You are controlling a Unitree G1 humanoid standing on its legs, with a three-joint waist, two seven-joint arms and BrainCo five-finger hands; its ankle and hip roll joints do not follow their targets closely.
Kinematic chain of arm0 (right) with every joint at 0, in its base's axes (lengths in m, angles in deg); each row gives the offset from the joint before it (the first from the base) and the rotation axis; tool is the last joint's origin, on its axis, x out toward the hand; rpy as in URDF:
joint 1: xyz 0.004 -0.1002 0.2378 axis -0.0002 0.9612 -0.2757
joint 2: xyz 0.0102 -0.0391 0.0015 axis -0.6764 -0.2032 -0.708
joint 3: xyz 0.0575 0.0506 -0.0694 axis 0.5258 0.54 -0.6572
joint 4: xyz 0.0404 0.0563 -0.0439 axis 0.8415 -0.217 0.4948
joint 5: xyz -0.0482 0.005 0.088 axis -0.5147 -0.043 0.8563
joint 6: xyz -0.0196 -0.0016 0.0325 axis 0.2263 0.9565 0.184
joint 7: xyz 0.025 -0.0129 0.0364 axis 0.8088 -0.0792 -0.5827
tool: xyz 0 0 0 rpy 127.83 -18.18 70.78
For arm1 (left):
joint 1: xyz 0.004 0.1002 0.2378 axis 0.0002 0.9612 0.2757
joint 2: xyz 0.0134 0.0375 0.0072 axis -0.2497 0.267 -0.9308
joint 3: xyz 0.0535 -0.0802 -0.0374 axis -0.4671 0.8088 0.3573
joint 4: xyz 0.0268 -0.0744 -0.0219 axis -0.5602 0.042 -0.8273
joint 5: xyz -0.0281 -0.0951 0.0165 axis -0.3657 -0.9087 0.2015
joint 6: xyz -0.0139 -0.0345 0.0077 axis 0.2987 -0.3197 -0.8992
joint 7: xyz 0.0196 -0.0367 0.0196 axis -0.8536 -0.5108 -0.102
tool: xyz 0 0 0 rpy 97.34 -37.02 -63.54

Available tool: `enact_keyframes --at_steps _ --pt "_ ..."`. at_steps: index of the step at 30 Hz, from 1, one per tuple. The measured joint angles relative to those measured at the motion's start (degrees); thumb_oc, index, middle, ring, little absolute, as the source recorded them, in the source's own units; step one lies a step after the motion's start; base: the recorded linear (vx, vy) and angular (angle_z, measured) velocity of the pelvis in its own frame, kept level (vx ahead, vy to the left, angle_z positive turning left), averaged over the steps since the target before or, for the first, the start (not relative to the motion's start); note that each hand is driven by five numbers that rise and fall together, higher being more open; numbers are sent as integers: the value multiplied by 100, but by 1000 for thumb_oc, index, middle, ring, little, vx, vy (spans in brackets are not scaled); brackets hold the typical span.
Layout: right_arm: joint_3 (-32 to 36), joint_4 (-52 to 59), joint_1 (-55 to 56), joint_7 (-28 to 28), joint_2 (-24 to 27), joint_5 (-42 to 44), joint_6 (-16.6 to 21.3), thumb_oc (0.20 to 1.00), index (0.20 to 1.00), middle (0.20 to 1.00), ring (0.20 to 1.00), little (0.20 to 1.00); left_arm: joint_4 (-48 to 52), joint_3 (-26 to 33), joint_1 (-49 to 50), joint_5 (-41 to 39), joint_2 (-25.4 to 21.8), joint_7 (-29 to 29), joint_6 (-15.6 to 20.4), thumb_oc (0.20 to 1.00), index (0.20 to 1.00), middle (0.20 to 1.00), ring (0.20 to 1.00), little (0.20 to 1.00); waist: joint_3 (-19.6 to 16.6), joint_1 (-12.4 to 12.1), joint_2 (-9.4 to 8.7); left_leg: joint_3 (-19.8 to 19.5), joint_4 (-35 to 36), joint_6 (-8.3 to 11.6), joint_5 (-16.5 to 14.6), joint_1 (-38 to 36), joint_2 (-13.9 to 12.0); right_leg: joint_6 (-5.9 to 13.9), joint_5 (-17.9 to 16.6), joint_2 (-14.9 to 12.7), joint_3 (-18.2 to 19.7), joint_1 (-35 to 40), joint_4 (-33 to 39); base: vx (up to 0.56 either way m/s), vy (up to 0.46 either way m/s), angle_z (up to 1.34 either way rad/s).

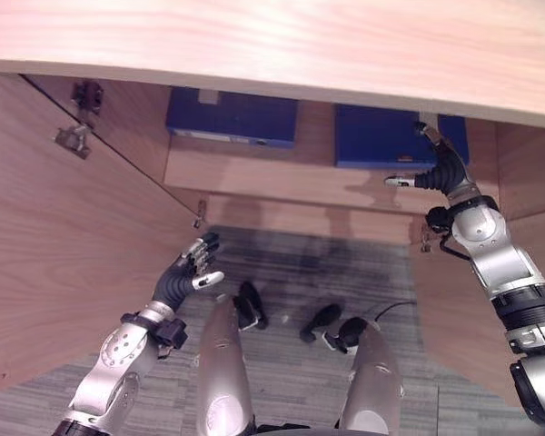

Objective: Put the empty folder in the office cabinet

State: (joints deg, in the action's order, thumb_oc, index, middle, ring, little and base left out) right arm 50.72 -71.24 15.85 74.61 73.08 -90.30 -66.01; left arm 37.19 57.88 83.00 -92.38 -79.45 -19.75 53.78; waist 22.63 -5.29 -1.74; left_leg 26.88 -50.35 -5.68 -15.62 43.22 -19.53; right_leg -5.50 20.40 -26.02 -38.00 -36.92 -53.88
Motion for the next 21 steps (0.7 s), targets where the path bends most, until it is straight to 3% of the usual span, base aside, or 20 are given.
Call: enact_keyframes --at_steps 11,15,21 --pt "201 309 394 -49 140 -851 -45 1000 1000 1000 1000 1000 199 28 -136 98 21 230 41 1000 1000 1000 1000 1000 46 10 19 -221 -1111 -117 -350 1188 -290 -188 442 -287 184 -1087 -1096 -38 -16 0" --pt "-59 195 360 -53 167 -1740 -50 1000 1000 1000 1000 1000 209 26 -318 117 35 344 56 1000 1000 1000 1000 1000 65 19 20 -304 -1563 -166 -516 1700 -379 -244 640 -442 275 -1564 -1578 16 -14 2" --pt "-471 -475 93 16 169 -1921 -177 1000 1000 1000 1000 1000 213 22 -323 117 16 399 61 1000 1000 1000 1000 1000 64 13 21 -357 -1744 -185 -630 1846 -381 -282 719 -528 276 -1662 -1745 8 -3 2"
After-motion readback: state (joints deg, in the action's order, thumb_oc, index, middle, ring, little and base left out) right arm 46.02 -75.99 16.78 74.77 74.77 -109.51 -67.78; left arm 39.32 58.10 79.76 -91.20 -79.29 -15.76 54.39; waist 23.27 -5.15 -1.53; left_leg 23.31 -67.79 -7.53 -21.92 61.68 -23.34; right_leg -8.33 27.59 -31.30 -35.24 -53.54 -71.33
